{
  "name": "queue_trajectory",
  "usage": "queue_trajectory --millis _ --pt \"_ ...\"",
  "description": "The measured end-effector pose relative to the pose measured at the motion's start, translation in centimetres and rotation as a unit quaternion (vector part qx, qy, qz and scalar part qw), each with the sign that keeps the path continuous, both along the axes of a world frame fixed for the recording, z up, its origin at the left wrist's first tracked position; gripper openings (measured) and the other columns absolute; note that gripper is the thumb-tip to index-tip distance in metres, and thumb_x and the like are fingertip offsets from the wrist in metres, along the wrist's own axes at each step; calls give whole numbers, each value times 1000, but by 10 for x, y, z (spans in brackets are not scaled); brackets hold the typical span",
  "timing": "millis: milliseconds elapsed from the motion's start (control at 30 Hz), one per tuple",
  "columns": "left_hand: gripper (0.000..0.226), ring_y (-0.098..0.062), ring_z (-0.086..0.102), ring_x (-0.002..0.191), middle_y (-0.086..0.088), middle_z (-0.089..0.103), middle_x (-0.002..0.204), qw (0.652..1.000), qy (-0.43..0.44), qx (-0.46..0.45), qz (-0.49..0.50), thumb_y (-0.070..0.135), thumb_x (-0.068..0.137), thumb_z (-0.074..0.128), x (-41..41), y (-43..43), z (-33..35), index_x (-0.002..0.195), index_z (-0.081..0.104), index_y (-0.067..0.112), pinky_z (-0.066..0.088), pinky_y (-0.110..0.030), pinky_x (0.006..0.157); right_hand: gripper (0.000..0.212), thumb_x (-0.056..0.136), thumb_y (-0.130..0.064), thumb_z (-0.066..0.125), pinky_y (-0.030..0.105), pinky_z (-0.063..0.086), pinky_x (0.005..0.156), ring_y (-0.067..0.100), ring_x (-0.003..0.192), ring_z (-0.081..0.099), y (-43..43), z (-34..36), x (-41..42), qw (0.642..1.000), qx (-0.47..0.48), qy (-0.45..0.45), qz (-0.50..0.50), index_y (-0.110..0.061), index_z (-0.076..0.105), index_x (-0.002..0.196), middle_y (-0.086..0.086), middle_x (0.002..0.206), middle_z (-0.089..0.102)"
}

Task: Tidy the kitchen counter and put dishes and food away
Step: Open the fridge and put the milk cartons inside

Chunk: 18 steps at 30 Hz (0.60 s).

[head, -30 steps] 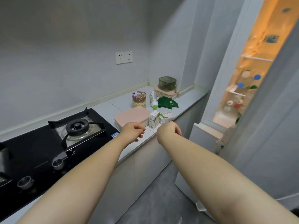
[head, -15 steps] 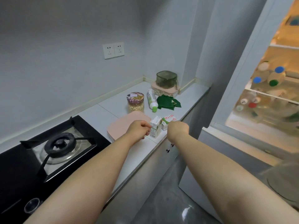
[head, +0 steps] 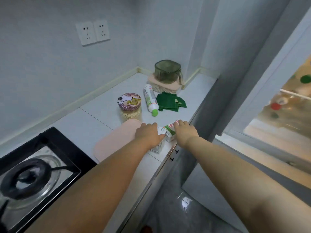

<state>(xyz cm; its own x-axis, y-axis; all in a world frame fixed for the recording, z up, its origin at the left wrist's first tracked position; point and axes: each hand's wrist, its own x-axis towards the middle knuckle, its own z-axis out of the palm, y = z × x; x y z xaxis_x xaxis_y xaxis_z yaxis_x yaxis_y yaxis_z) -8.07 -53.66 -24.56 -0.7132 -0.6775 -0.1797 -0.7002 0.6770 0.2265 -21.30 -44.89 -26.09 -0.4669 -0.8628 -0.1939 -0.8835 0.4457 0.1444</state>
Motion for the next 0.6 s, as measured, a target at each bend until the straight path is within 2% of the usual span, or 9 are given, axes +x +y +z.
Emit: queue_trajectory --millis 133,233,367,467,533,600 --pt "51 -24 43 114 -4 60 111 992 -65 -86 -60 59 84 49 -24 -14 -8 113 54 17 35 -37 86 79 78 -10 62 43 30 108 30 135 26 -29 -17 -22 996 54 -5 71 -16 22 146 11 150 21" --pt "45 -22 42 113 0 61 106 989 -85 -76 -98 59 81 52 -37 -21 -10 105 56 20 33 -39 89 88 81 -12 64 46 19 115 29 142 15 -42 -25 -37 992 96 -12 83 -22 12 150 7 158 9" --pt "39 -23 51 107 -1 61 107 992 -87 -11 -86 53 79 58 -47 -29 -17 102 53 22 35 -36 88 80 81 -22 65 44 22 112 27 135 27 -53 -39 -50 988 109 -4 111 -25 20 148 5 149 29" --pt "30 -24 57 100 -1 63 103 993 -75 -6 -93 46 79 60 -53 -33 -16 94 49 22 35 -35 86 64 82 -22 63 41 25 109 27 126 38 -58 -39 -54 985 83 20 150 -22 35 139 5 135 44" --pt "32 -23 58 99 -2 62 104 992 -68 3 -101 44 80 60 -58 -34 -14 99 52 20 36 -33 83 52 81 -21 62 42 25 109 26 121 42 -60 -39 -58 983 64 38 169 -20 42 130 6 127 48" --pt "39 -23 58 98 -2 61 107 993 -60 23 -100 41 80 62 -63 -36 -11 109 52 18 37 -30 75 49 79 -25 64 45 26 110 26 118 45 -57 -42 -62 991 34 23 130 -18 45 123 6 120 49"
